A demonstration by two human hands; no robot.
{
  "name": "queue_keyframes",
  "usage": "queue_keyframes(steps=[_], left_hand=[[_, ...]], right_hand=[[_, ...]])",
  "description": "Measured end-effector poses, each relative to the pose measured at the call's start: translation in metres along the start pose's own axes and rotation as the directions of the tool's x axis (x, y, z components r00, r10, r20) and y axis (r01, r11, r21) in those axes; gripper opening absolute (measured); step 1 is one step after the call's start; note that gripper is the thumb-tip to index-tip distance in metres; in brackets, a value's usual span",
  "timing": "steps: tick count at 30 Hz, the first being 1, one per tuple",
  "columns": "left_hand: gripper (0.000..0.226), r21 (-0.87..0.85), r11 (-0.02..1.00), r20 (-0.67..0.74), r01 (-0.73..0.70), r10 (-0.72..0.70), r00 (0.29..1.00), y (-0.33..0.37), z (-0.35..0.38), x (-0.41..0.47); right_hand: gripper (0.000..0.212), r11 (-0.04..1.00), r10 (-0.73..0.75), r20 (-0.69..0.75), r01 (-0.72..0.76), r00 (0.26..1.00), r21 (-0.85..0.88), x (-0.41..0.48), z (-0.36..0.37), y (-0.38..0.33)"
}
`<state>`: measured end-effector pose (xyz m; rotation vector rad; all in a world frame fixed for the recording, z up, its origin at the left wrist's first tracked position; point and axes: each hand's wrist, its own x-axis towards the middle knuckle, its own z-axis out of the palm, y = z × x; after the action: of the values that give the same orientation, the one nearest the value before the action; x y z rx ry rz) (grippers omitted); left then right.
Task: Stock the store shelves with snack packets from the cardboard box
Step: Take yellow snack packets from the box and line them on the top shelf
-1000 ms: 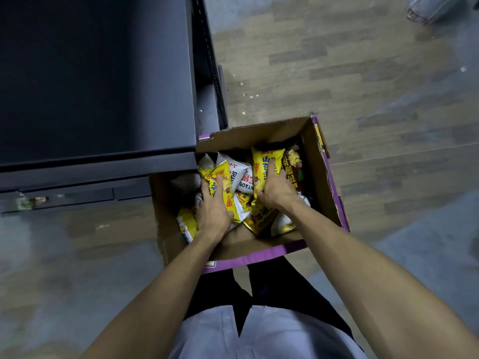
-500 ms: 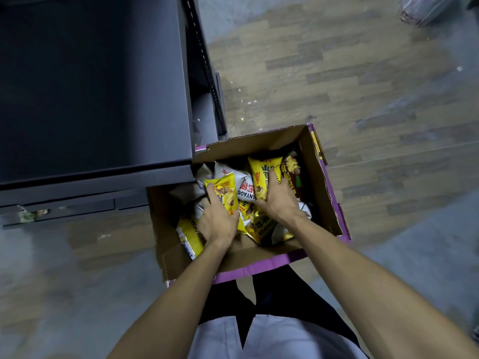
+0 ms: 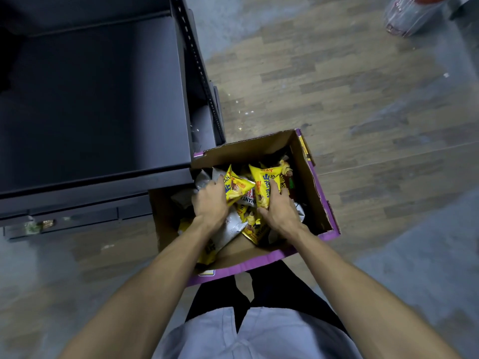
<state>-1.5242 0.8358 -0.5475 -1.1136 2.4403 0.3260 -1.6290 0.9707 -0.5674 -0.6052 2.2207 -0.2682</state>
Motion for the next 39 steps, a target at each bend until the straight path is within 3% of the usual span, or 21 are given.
queue_keyframes(steps=[6, 11, 16, 18, 21, 22, 24, 26, 33, 39], left_hand=[[0.026, 0.308, 0.940, -0.048, -0.143, 0.165, 0.985, -0.002, -0.005, 0.008], [0.021, 0.082, 0.986, -0.006, -0.147, 0.148, 0.989, -0.010, 0.015, 0.007], [0.019, -0.188, 0.962, 0.043, -0.196, 0.207, 0.977, -0.021, 0.042, -0.008], [0.018, -0.390, 0.911, -0.004, -0.135, 0.145, 0.989, -0.020, 0.050, -0.016], [0.035, -0.623, 0.776, -0.095, 0.104, -0.207, 0.974, -0.017, 0.059, -0.022], [0.049, -0.671, 0.711, -0.051, 0.210, -0.326, 0.944, -0.016, 0.061, -0.022], [0.075, -0.727, 0.589, 0.087, 0.353, -0.431, 0.898, -0.014, 0.065, -0.017], [0.085, -0.754, 0.538, 0.144, 0.377, -0.424, 0.894, -0.012, 0.068, -0.012], [0.088, -0.675, 0.621, 0.182, 0.398, -0.383, 0.906, -0.010, 0.075, 0.009], [0.080, -0.660, 0.597, 0.219, 0.455, -0.427, 0.878, -0.006, 0.064, 0.006]], right_hand=[[0.092, 1.000, -0.004, -0.018, 0.004, 1.000, 0.014, -0.006, -0.006, 0.007], [0.092, 1.000, -0.001, -0.013, 0.001, 1.000, 0.006, -0.006, -0.008, 0.013], [0.096, 0.999, -0.034, -0.043, 0.033, 0.998, -0.023, -0.005, 0.003, 0.002], [0.096, 0.997, -0.068, -0.050, 0.066, 0.996, -0.044, -0.003, 0.008, -0.006], [0.095, 0.991, -0.104, -0.045, 0.099, 0.994, -0.087, 0.002, 0.017, -0.014], [0.095, 0.990, -0.103, -0.041, 0.099, 0.994, -0.097, 0.004, 0.020, -0.015], [0.095, 0.991, -0.083, -0.025, 0.080, 0.996, -0.103, 0.010, 0.026, -0.017], [0.096, 0.992, -0.066, -0.008, 0.065, 0.998, -0.112, 0.016, 0.029, -0.016], [0.108, 0.996, -0.026, 0.034, 0.028, 0.999, -0.079, 0.036, 0.030, -0.009], [0.104, 0.997, -0.051, 0.010, 0.052, 0.999, -0.062, 0.025, 0.024, -0.007]])
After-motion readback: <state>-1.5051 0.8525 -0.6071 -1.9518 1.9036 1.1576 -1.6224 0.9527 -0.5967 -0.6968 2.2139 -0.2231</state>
